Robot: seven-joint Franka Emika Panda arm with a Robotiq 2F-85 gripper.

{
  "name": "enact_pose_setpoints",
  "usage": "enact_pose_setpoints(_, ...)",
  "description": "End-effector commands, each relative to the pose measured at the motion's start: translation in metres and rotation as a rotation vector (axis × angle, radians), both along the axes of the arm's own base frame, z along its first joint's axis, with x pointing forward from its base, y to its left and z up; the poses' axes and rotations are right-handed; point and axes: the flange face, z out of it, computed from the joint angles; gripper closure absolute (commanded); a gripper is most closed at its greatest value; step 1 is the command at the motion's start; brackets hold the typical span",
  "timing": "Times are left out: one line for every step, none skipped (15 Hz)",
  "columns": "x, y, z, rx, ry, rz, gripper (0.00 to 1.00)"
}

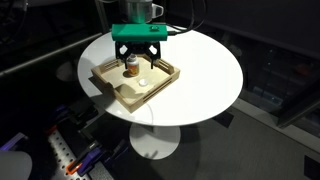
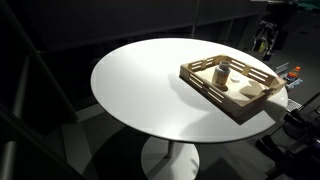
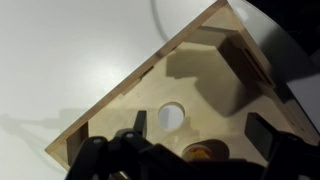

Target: Put the lid on the bottle

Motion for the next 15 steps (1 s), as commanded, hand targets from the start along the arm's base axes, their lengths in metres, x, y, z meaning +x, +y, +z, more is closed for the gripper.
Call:
enact_pose_setpoints(0.017, -0.003, -0.022, 0.003, 0.012, 0.048, 0.00)
enact_pose_setpoints(0.020, -0.001, -0.031, 0.001, 0.018, 0.047, 0.00)
enact_pose_setpoints(0.022, 0.000, -0.038, -0.001, 0.021, 0.045, 0.00)
enact_pose_setpoints(0.025, 0.002, -0.044, 0.001, 0.023, 0.045, 0.00)
enact_pose_setpoints(0.028, 0.004, -0.051, 0.005, 0.023, 0.042, 0.00)
enact_pose_setpoints(0.031, 0.006, -0.057, 0.009, 0.021, 0.040, 0.00)
enact_pose_setpoints(0.033, 0.008, -0.062, 0.012, 0.022, 0.043, 0.00)
enact_pose_setpoints(0.035, 0.009, -0.066, 0.013, 0.019, 0.044, 0.00)
enact_pose_setpoints(0.038, 0.010, -0.070, 0.013, 0.015, 0.044, 0.00)
enact_pose_setpoints(0.041, 0.012, -0.073, 0.014, 0.012, 0.045, 0.00)
enact_pose_setpoints(0.043, 0.013, -0.076, 0.010, 0.005, 0.046, 0.00)
enact_pose_setpoints(0.045, 0.014, -0.078, 0.008, -0.001, 0.046, 0.00)
enact_pose_setpoints(0.047, 0.016, -0.081, 0.006, -0.009, 0.045, 0.00)
enact_pose_setpoints(0.048, 0.017, -0.083, 0.004, -0.018, 0.043, 0.00)
enact_pose_setpoints(0.048, 0.018, -0.085, 0.003, -0.026, 0.042, 0.00)
